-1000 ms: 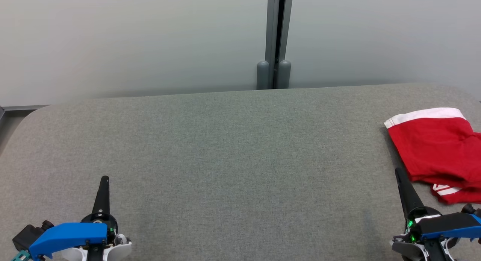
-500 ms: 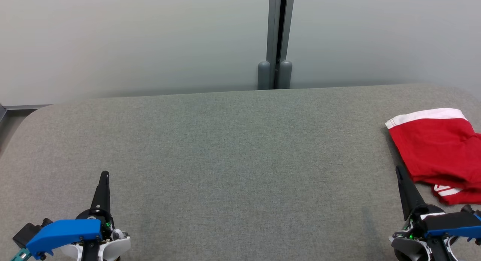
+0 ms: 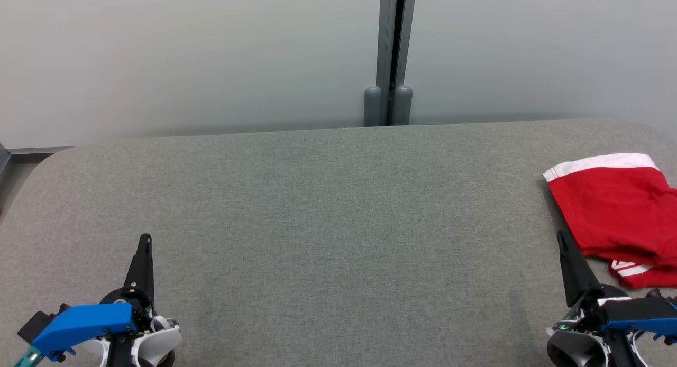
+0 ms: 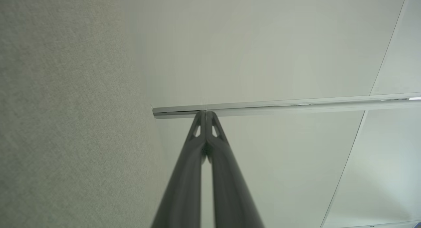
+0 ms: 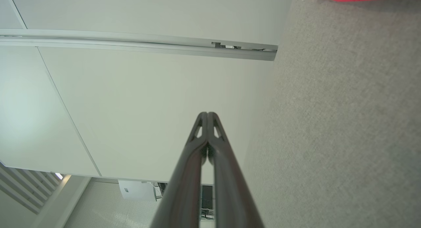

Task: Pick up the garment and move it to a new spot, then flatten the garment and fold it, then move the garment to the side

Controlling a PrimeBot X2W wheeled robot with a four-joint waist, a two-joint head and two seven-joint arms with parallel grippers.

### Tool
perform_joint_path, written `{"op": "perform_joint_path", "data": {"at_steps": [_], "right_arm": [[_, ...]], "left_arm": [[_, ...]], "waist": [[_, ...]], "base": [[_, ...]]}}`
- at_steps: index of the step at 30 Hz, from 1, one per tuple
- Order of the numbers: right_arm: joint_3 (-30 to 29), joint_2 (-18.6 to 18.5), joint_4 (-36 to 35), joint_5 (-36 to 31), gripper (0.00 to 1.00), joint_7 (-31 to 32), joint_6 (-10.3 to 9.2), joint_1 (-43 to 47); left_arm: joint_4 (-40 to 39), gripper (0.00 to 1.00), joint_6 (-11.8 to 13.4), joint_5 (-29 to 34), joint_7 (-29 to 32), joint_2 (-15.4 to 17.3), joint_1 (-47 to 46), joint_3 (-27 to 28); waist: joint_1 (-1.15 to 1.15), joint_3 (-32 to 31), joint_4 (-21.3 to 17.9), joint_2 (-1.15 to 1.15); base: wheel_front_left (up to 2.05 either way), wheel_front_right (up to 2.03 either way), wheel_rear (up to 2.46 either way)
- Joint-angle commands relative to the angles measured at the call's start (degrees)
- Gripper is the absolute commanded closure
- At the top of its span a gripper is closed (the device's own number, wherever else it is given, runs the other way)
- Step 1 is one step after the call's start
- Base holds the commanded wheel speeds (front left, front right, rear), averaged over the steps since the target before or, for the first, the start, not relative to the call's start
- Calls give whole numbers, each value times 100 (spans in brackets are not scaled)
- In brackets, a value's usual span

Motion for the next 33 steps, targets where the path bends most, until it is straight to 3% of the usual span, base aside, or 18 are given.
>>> {"op": "perform_joint_path", "data": {"at_steps": [1,33], "right_arm": [[-28,24,11,118,100,19,2,-67],[-39,37,27,300,100,42,2,-82]], "left_arm": [[-37,100,-59,-90,36,-12,-63,12],[-45,100,-61,-276,94,-22,-85,38]], "waist": [[0,0,2,0],[0,-3,10,0]], "base": [[0,0,0],[0,0,0]]}}
